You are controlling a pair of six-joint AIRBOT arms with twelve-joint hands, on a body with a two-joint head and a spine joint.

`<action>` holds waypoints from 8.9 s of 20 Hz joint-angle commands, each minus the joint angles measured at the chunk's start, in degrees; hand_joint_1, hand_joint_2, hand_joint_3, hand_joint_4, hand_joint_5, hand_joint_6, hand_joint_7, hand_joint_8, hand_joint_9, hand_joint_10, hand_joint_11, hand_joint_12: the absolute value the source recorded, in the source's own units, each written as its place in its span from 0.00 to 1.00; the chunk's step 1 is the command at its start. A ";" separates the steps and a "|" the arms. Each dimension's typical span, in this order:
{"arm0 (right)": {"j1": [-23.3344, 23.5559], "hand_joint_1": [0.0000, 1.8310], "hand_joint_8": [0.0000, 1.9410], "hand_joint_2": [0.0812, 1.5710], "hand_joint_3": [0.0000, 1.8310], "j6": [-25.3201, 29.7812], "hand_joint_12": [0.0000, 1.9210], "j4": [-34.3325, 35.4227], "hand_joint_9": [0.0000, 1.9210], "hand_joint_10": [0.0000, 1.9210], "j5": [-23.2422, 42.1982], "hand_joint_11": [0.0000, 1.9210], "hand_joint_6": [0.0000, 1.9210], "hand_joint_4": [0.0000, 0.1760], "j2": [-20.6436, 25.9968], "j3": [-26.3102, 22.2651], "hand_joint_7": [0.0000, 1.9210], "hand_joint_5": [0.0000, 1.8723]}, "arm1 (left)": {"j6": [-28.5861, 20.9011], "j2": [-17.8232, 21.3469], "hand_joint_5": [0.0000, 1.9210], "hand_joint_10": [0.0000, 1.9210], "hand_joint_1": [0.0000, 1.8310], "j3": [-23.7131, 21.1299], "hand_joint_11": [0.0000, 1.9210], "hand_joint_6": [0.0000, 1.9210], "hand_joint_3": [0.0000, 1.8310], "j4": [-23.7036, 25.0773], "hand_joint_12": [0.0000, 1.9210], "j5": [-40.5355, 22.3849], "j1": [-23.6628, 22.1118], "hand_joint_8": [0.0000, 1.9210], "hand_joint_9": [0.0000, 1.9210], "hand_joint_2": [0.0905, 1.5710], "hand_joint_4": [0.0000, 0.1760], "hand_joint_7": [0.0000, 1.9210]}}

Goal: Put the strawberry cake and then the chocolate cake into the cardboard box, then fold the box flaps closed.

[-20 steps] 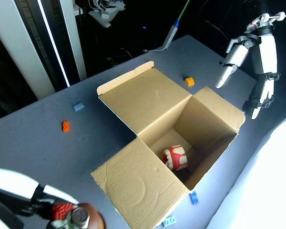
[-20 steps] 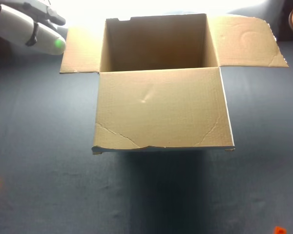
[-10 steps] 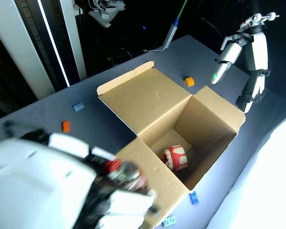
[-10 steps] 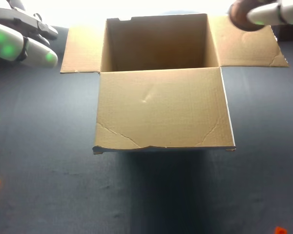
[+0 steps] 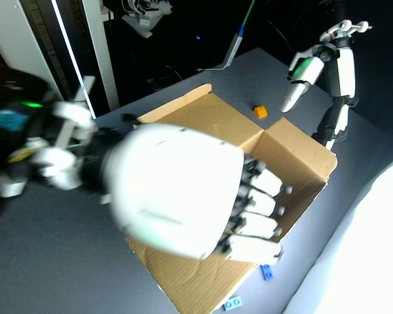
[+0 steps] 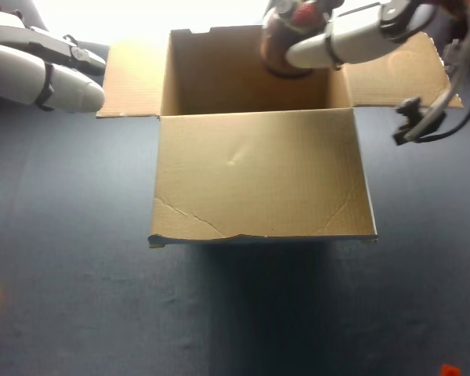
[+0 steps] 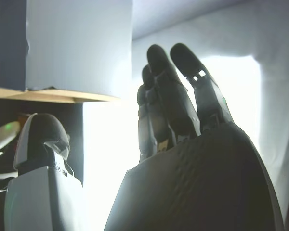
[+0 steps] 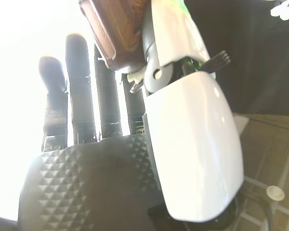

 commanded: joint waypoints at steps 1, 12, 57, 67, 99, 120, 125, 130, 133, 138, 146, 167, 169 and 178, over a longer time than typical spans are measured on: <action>1.40 0.66 0.73 0.74 0.00 0.31 1.00 0.09 0.29 0.84 5.53 0.16 0.51 0.00 0.33 0.97 0.44 0.48 | -0.38 0.73 0.19 0.00 0.36 -0.06 0.06 0.00 0.00 -1.81 0.65 4.53 -0.35 0.00 0.32 0.64 0.14 0.26; 4.93 0.66 0.73 0.73 0.00 0.05 1.00 -0.28 0.28 0.87 -6.65 0.15 0.49 0.00 -3.76 6.16 0.44 0.49 | -0.39 0.76 0.19 0.00 0.36 -0.62 0.05 0.00 0.00 -5.52 0.66 4.54 1.07 0.00 0.31 0.64 0.13 0.25; 6.88 0.35 0.00 0.60 0.00 -5.67 0.73 -0.78 0.10 0.25 -10.61 0.00 0.02 0.00 -7.85 11.00 0.15 0.09 | -0.39 0.21 0.19 0.00 0.34 -1.34 0.06 0.00 0.00 -13.54 0.65 4.72 -1.95 0.00 0.31 0.64 0.12 0.25; 7.93 0.21 0.00 0.64 0.01 -7.64 0.72 -0.07 0.11 0.25 -10.27 0.00 0.02 0.00 -0.75 11.15 0.15 0.11 | -0.38 0.57 0.18 0.00 0.34 -3.56 0.07 0.00 0.00 -17.40 0.64 2.98 -5.76 0.00 0.32 0.64 0.13 0.25; -31.80 0.15 0.00 0.75 0.00 -11.39 0.77 3.00 0.14 0.26 15.99 0.00 0.02 0.00 17.23 -2.82 0.21 0.16 | 61.65 -4.91 0.19 0.00 0.28 -2.38 0.09 0.00 0.00 -78.94 0.61 -11.64 4.28 0.00 0.32 0.67 0.17 0.26; -31.02 0.17 0.00 0.75 0.00 -23.29 0.76 -3.99 0.16 0.25 26.58 0.00 0.01 0.00 10.92 -6.53 0.21 0.16 | 67.26 -9.62 0.19 0.00 0.30 0.96 0.12 0.00 0.00 -72.84 0.56 -14.70 6.52 0.00 0.32 0.65 0.13 0.26; -28.24 0.16 0.00 0.76 0.00 -23.32 0.77 -3.97 0.16 0.25 26.98 0.00 0.00 0.00 11.26 -5.46 0.21 0.15 | 67.21 -9.60 0.19 0.00 0.28 0.87 0.10 0.00 0.00 -72.86 0.57 -15.31 7.05 0.00 0.32 0.65 0.18 0.26; -23.57 0.16 0.00 0.76 0.00 -23.30 0.78 -3.97 0.16 0.24 26.13 0.00 0.01 0.00 11.98 -5.21 0.21 0.16 | 66.51 -9.56 0.19 0.00 0.29 0.98 0.11 0.00 0.00 -72.87 0.57 -17.29 6.04 0.00 0.33 0.65 0.17 0.27; -20.56 0.16 0.00 0.76 0.00 -23.29 0.77 -3.98 0.16 0.24 24.23 0.00 0.01 0.00 12.01 -5.04 0.21 0.17 | 65.72 -9.55 0.19 0.00 0.28 1.70 0.10 0.00 0.00 -72.20 0.57 -18.91 3.97 0.00 0.32 0.65 0.19 0.26; -15.13 0.15 0.00 0.76 0.00 -23.27 0.78 -4.00 0.16 0.25 20.46 0.00 0.01 0.00 12.00 -4.99 0.21 0.16 | 64.40 -9.63 0.19 0.00 0.27 3.98 0.10 0.00 0.00 -71.29 0.60 -20.31 0.97 0.00 0.33 0.66 0.18 0.26; -8.38 0.17 0.00 0.75 0.00 -22.90 0.79 -4.19 0.15 0.25 13.38 0.00 0.00 0.00 9.19 -3.05 0.21 0.16 | 55.90 -8.86 0.19 0.00 0.28 7.81 0.09 0.00 0.00 -58.24 0.61 -18.39 -3.65 0.00 0.32 0.66 0.17 0.26; -4.97 0.14 0.00 0.77 0.00 -23.34 0.78 -4.30 0.14 0.26 3.81 0.00 0.00 0.00 2.33 1.63 0.20 0.15 | 29.36 0.92 0.20 0.00 0.28 3.66 0.11 0.00 0.00 -31.82 0.58 -9.67 -0.39 0.00 0.33 0.65 0.23 0.26; -5.39 0.14 0.00 0.77 0.00 -23.34 0.78 -4.34 0.15 0.26 3.83 0.00 0.00 0.00 2.29 1.63 0.21 0.15 | 29.06 1.82 0.20 0.00 0.28 3.04 0.11 0.00 0.00 -32.43 0.57 -9.66 0.92 0.00 0.33 0.65 0.22 0.26; -3.07 0.12 0.00 0.77 0.00 -23.55 0.78 -4.46 0.14 0.26 4.87 0.00 0.00 0.00 2.78 1.61 0.21 0.15 | 29.06 6.00 0.19 0.00 0.28 -1.33 0.11 0.00 0.00 -37.18 0.58 -16.31 7.19 0.00 0.33 0.66 0.17 0.27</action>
